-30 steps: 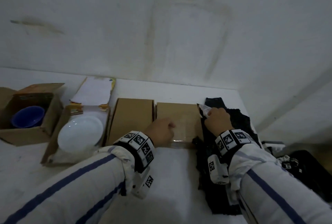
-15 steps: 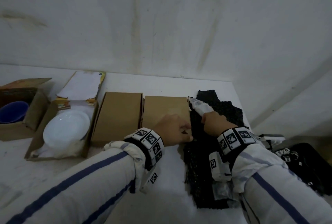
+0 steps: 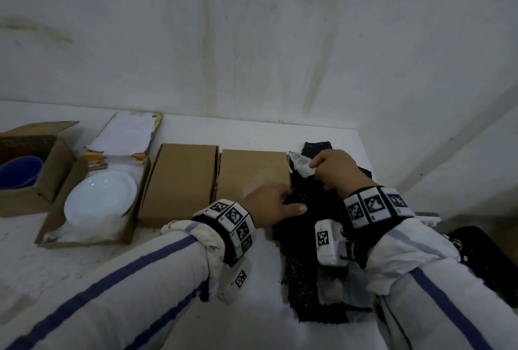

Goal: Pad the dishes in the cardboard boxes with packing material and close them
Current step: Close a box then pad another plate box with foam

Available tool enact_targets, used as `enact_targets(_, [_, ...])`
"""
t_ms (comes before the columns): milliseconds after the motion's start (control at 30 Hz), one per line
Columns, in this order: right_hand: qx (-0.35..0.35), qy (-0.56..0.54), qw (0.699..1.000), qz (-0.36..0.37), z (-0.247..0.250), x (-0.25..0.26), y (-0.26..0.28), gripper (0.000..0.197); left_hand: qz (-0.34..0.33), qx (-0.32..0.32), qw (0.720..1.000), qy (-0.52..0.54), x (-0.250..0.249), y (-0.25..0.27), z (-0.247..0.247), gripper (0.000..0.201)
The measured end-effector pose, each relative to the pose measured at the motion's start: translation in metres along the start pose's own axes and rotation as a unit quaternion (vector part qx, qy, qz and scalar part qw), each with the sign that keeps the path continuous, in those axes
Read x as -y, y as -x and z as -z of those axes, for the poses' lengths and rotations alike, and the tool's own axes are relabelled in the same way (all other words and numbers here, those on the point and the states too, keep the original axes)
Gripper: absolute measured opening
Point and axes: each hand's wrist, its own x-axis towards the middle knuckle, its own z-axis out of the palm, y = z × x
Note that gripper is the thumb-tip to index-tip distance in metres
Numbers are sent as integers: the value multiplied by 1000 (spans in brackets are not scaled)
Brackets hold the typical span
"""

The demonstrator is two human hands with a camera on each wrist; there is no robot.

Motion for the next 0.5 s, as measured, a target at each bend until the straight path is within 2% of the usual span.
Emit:
enact_targets(100, [32, -132, 991, -6, 0, 14, 0, 27, -4, -14, 994, 109, -2, 3, 8, 34])
enact_targets(167, [51, -192, 980, 18, -4, 24, 1, 28, -10, -25, 992, 125, 0, 6, 13, 20])
enact_targets(300, [56, -307, 947, 77, -15, 45, 4, 26, 4, -125, 980, 157, 14, 12, 29, 23])
enact_targets(400, [67, -244, 958, 136, -24, 61, 5, 14, 25, -212, 946, 243, 28, 23, 52, 16])
enact_targets(433, [90, -203, 963, 154, -28, 69, 7, 16, 39, -243, 930, 274, 34, 27, 61, 16])
enact_targets(500, [153, -131, 961, 191, -41, 87, 9, 31, 61, -283, 902, 320, 48, 38, 79, 20])
